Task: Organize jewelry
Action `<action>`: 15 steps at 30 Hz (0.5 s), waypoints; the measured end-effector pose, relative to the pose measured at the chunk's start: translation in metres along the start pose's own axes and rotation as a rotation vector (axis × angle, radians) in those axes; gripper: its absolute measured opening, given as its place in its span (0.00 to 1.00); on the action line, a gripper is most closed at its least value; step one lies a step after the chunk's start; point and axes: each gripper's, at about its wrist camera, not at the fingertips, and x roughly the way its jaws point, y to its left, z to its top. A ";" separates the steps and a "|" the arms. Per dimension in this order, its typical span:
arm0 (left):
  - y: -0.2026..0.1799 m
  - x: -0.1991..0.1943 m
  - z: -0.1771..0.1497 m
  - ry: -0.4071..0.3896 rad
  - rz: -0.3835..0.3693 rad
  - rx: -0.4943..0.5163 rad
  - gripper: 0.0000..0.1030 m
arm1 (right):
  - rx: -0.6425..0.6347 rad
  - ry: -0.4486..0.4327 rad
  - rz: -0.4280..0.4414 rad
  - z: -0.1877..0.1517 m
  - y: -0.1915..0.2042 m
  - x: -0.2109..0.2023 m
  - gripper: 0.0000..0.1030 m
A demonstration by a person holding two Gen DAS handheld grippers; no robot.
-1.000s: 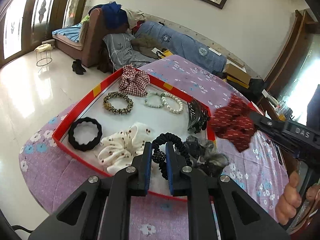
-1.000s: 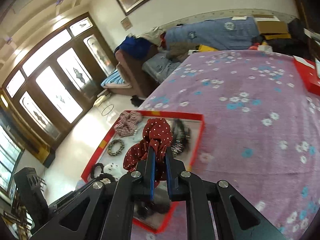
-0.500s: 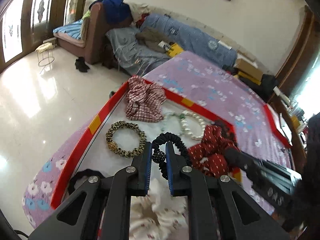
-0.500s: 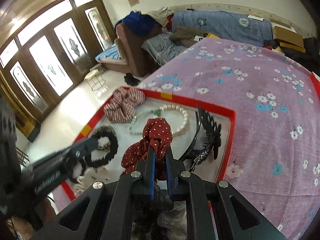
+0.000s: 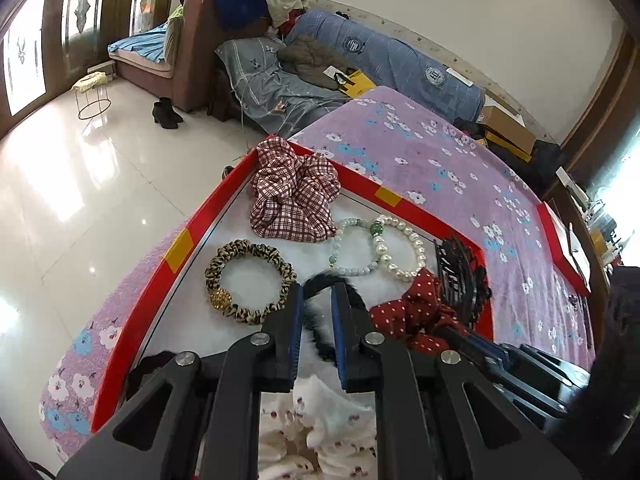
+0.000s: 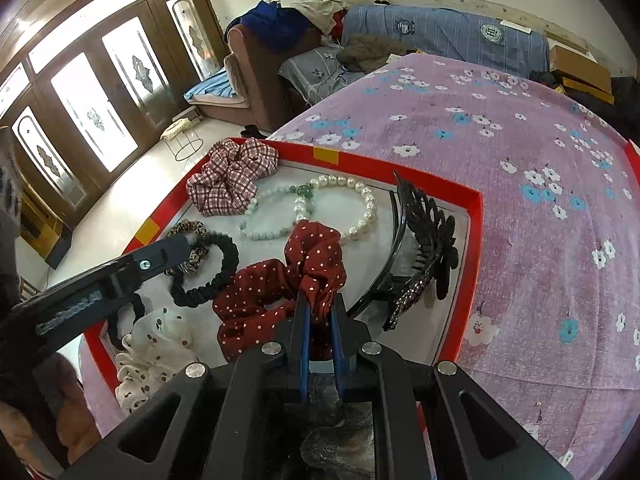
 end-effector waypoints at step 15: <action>-0.008 -0.095 -0.027 -0.255 0.068 0.035 0.54 | 0.021 -0.054 0.052 -0.001 0.004 -0.021 0.35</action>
